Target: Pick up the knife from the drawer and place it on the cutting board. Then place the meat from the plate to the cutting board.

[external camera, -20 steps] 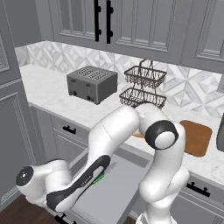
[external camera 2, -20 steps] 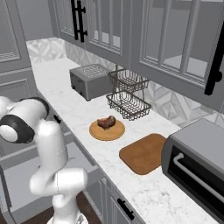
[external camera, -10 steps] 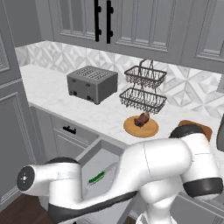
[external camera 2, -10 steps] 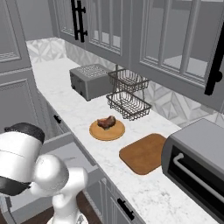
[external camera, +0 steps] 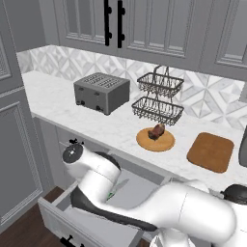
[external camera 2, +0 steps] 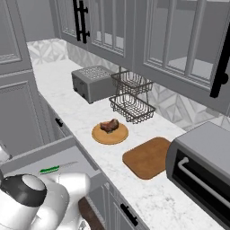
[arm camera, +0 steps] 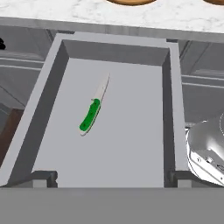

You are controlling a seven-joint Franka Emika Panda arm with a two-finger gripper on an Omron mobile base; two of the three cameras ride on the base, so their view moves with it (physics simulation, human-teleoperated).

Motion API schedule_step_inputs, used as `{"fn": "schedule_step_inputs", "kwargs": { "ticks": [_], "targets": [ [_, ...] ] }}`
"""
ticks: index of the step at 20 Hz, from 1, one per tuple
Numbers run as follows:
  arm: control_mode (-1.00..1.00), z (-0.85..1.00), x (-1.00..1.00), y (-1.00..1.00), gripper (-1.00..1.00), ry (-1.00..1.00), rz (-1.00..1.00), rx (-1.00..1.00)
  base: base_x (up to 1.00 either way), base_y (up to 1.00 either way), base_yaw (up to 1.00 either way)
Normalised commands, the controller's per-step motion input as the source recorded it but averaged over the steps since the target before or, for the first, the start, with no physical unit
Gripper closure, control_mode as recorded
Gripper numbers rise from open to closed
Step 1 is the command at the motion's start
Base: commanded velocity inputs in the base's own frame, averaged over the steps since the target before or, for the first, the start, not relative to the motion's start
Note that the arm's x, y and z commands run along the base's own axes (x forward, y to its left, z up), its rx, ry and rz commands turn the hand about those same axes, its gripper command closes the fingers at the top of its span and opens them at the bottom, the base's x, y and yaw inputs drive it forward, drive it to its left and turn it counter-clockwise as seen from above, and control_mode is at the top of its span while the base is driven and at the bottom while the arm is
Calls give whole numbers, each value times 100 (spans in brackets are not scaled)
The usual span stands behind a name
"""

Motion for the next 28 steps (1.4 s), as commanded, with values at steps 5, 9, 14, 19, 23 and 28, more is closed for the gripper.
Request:
{"fn": "schedule_step_inputs", "kwargs": {
  "ticks": [5,9,14,19,23,28],
  "targets": [
    [-100,-34,68,0,-100,40,26,-2,0,0,0],
    [-100,-64,41,0,-100,16,32,-6,0,0,0],
    [-100,-43,36,5,-100,3,16,-2,0,0,0],
    [-100,-40,25,10,-100,0,-2,0,0,0,0],
    [-100,-39,3,2,-100,0,-8,0,0,0,0],
    [-100,-32,10,0,-100,0,-9,0,0,0,0]
  ]
}}
